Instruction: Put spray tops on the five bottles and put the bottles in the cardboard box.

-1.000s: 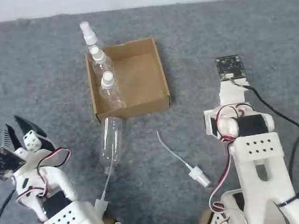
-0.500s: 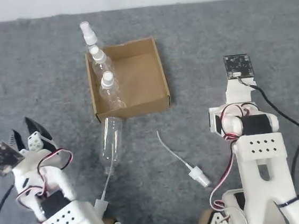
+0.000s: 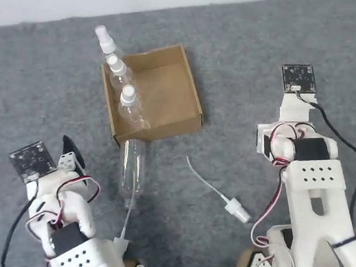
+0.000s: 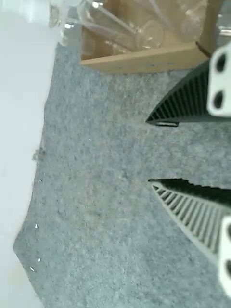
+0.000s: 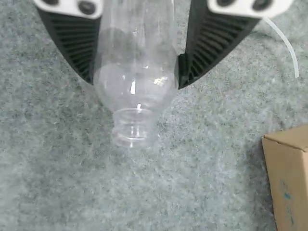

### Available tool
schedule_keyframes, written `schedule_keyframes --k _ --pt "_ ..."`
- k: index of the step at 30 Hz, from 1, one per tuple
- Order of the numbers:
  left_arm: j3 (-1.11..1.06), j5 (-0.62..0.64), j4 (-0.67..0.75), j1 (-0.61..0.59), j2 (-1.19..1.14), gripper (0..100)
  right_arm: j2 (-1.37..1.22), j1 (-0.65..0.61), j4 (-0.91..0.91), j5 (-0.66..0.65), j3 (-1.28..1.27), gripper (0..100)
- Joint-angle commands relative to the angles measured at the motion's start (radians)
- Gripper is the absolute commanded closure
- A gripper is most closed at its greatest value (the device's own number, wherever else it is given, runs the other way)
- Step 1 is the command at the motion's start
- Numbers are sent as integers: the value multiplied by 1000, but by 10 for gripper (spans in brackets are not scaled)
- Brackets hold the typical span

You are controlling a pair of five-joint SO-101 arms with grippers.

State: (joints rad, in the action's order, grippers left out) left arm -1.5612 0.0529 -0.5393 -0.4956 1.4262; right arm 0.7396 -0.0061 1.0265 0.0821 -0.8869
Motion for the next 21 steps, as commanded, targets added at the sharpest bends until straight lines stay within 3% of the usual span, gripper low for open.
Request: schedule_keyframes --k 1,10,21 --pt "183 -72 -164 9 14 832 38 15 -31 12 14 826" --pt "447 -265 -620 129 6 830 47 15 -110 11 -43 826" --pt "453 -328 -830 272 5 829 44 15 -110 8 -43 825"
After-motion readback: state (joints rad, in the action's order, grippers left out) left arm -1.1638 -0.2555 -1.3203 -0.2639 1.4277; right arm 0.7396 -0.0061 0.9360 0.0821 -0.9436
